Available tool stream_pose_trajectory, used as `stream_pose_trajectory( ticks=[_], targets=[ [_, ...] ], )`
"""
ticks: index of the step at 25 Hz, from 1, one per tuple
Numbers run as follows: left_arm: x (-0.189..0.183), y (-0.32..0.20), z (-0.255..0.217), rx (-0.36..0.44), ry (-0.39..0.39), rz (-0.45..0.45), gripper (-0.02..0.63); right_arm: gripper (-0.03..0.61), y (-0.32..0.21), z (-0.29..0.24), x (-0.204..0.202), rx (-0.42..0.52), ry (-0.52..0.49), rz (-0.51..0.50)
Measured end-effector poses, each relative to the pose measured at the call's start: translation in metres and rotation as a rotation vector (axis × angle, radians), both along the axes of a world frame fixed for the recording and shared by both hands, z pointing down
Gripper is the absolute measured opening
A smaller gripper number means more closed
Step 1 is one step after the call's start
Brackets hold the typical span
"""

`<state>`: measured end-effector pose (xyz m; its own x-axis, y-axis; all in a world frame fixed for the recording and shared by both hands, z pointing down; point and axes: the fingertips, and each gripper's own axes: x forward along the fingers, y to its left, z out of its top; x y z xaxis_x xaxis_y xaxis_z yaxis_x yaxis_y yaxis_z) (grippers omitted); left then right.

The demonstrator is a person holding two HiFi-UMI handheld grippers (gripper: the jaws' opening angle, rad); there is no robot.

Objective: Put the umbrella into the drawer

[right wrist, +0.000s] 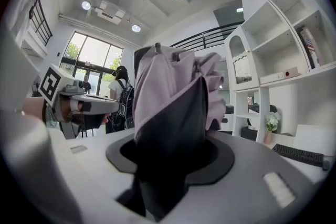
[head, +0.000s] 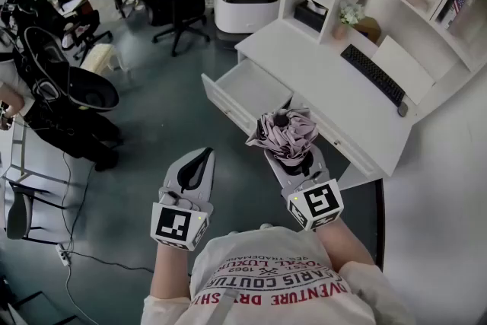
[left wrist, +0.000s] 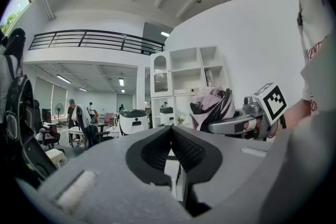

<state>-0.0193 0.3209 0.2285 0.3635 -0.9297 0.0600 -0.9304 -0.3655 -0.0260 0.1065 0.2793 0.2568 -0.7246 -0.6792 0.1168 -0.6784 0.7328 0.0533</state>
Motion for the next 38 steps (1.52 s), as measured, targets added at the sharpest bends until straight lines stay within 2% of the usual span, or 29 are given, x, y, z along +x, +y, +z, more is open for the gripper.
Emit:
stream_pose_trajectory(
  ticks=[13, 17, 22, 30, 38],
  targets=[
    [-0.019, -0.008, 0.004, -0.016, -0.004, 0.028, 0.005, 0.198, -0.007, 0.007, -0.014, -0.031, -0.003, 0.050],
    [-0.043, 0.004, 0.020, -0.026, -0.004, 0.047, 0.005, 0.199, 0.000, 0.021, -0.032, -0.040, 0.001, 0.091],
    [-0.064, -0.008, 0.025, -0.037, 0.012, 0.040, 0.005, 0.201, -0.019, 0.028, -0.046, -0.056, 0.001, 0.110],
    [-0.090, -0.075, 0.048, -0.061, -0.019, 0.013, 0.005, 0.201, -0.096, 0.058, -0.082, -0.075, 0.008, 0.063],
    [-0.096, -0.211, 0.056, -0.096, -0.017, 0.062, 0.005, 0.202, -0.227, 0.073, -0.097, -0.127, 0.005, 0.097]
  ],
)
